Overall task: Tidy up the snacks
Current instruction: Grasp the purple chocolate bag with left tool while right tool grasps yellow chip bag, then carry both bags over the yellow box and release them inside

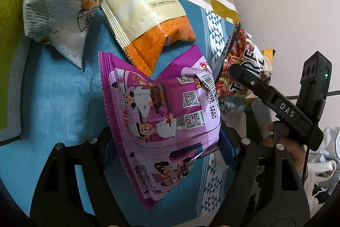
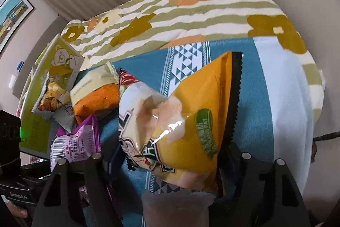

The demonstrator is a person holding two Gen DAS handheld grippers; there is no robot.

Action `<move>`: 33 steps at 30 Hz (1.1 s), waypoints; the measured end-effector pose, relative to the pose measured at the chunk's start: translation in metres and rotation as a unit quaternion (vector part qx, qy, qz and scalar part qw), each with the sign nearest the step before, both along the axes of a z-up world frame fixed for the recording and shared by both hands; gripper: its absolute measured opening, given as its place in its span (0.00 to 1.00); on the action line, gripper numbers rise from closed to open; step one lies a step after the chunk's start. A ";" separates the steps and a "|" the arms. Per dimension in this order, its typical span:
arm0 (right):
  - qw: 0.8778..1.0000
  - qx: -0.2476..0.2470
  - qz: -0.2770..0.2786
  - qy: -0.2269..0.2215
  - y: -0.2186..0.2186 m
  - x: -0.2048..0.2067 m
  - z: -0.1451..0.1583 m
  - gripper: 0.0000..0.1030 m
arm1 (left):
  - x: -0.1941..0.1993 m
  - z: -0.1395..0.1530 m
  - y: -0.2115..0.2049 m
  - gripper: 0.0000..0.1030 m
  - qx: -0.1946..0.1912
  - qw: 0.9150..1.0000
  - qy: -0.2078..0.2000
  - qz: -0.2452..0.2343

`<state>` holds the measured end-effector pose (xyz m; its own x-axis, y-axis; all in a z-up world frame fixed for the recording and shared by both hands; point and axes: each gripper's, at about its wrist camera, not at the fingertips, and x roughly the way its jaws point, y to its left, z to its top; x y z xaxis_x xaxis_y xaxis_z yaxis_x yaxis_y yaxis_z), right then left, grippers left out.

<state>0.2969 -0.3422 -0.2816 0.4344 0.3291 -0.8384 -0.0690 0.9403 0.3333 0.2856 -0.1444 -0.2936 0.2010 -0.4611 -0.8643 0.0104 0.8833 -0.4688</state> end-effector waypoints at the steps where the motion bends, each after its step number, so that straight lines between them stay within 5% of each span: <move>1: 1.000 0.002 -0.001 -0.004 0.000 -0.002 0.004 0.68 | -0.001 0.002 0.001 0.73 0.001 1.000 -0.003 -0.001; 17: 0.996 -0.020 0.020 -0.081 0.022 -0.058 0.102 0.68 | -0.048 0.093 0.028 0.73 0.001 0.995 -0.103 0.008; 27: 0.989 -0.005 0.078 -0.122 0.086 -0.071 0.159 0.68 | -0.064 0.164 0.116 0.73 0.024 0.983 -0.168 0.070; 33: 0.980 0.001 0.114 -0.160 0.146 -0.061 0.189 0.68 | -0.042 0.190 0.191 0.73 0.041 0.975 -0.193 0.102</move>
<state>0.2356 -0.1962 -0.0923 0.5903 0.4506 -0.6697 -0.3796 0.8872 0.2623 0.2440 0.0469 -0.1034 0.5982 -0.3100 -0.7390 -0.0073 0.9200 -0.3918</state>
